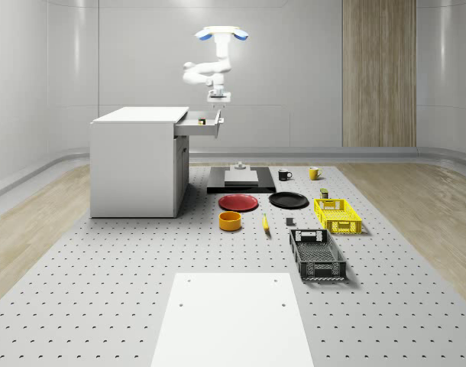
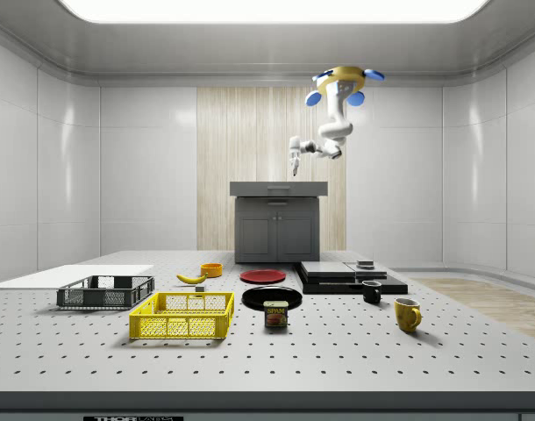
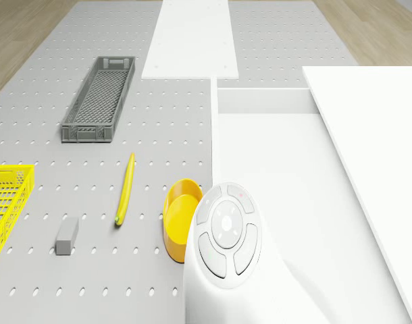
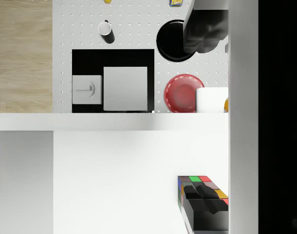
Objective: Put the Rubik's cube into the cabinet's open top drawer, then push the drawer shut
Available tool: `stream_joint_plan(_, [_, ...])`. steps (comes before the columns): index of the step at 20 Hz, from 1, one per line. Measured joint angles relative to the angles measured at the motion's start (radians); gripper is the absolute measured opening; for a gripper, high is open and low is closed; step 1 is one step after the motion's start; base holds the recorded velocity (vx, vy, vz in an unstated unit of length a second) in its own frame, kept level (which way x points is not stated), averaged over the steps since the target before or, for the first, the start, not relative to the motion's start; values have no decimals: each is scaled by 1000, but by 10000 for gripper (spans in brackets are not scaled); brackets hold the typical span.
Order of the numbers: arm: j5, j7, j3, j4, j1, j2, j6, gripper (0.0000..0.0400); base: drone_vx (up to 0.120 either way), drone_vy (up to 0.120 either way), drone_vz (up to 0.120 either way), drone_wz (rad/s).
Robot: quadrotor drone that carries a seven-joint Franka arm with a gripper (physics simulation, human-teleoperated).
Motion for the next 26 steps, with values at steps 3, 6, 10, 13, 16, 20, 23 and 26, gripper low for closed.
stream_joint_plan(3, [-1, -1, 0, 0, 1, 2, -2, 400, 0, 120, 0, 0])
stream_joint_plan(6, [-2, -1, 0, 0, 2, 4, -3, 400, 0, 120, 0, 0])
stream_joint_plan(10, [-79, 70, 29, -23, -62, -63, -110, 400, 0, 120, 0, 0])
stream_joint_plan(13, [-113, 427, 42, 16, -386, -132, -498, 400, 0, 120, 0, 0])
stream_joint_plan(16, [-41, 648, -10, 143, -709, -113, -829, 400, 0, 120, -13, 0])
stream_joint_plan(20, [56, 799, -74, 307, -996, -58, -1070, 400, 0, 20, -120, 0])
stream_joint_plan(23, [107, 857, -100, 390, -1110, -30, -1159, 400, 0, 0, -120, 0])
stream_joint_plan(26, [141, 891, -117, 442, -1176, -15, -1205, 400, 0, 0, -120, 0])
